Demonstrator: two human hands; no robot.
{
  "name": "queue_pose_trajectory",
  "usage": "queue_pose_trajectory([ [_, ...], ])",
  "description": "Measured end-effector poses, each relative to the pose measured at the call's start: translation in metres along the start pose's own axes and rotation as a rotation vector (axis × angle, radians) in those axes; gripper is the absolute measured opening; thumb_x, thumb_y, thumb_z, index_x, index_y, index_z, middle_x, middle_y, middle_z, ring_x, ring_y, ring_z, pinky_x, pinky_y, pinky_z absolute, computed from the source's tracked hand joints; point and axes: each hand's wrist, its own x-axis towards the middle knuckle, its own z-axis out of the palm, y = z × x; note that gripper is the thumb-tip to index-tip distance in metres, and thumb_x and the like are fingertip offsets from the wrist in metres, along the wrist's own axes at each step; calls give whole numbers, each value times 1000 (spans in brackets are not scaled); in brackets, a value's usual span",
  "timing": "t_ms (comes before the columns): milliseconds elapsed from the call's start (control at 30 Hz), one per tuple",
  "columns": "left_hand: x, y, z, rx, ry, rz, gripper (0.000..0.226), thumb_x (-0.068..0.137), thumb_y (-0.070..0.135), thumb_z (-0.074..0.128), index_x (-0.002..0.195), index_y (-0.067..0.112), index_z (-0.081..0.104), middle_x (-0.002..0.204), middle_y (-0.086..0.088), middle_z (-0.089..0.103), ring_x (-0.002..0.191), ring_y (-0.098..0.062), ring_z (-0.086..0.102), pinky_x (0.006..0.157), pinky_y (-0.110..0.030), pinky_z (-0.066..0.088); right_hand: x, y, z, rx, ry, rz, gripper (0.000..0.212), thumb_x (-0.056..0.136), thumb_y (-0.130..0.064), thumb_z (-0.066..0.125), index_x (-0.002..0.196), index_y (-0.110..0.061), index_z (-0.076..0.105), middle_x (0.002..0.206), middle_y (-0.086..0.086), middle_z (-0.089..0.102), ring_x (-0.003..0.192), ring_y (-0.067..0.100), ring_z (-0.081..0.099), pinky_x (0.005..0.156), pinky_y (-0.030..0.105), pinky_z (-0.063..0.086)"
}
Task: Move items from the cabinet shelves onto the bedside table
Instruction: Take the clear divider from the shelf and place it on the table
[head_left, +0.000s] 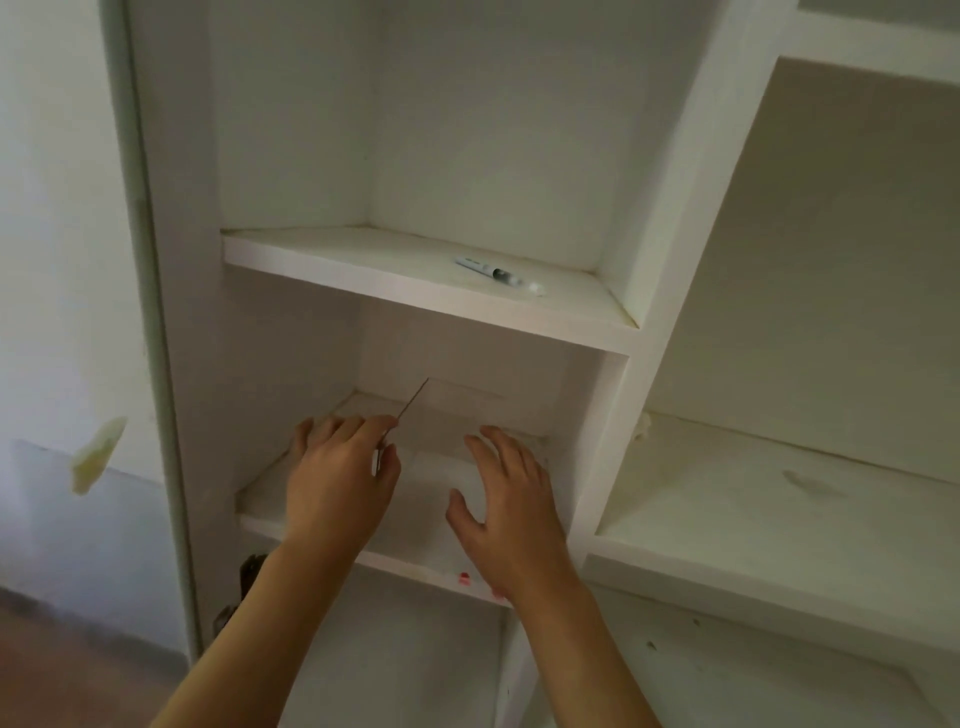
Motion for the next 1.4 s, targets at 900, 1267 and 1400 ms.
queue_pose_trajectory([
  [900, -37, -28, -81, 50, 95, -34, 27, 80, 10, 86, 105, 15, 77, 86, 4, 72, 80, -25, 68, 77, -38, 53, 37, -5, 25, 98, 134, 93, 45, 96, -7, 65, 140, -14, 60, 123, 2, 62, 115, 23, 60, 95, 41, 55],
  [1267, -63, -12, -82, 20, 115, -78, 24, 80, 9, 87, 99, 13, 73, 88, 0, 74, 79, -24, 67, 82, -46, 55, 14, -4, 14, 83, 226, 31, 33, 94, -3, 67, 125, -14, 65, 115, 1, 64, 106, 22, 63, 83, 38, 57],
  [1400, -77, -4, -95, 70, 131, -114, 21, 83, 13, 86, 100, 13, 72, 87, 0, 73, 79, -23, 67, 85, -42, 51, 4, -8, 13, 137, 258, -32, 27, 97, -3, 65, 123, -11, 65, 117, 1, 63, 105, 19, 64, 84, 32, 57],
])
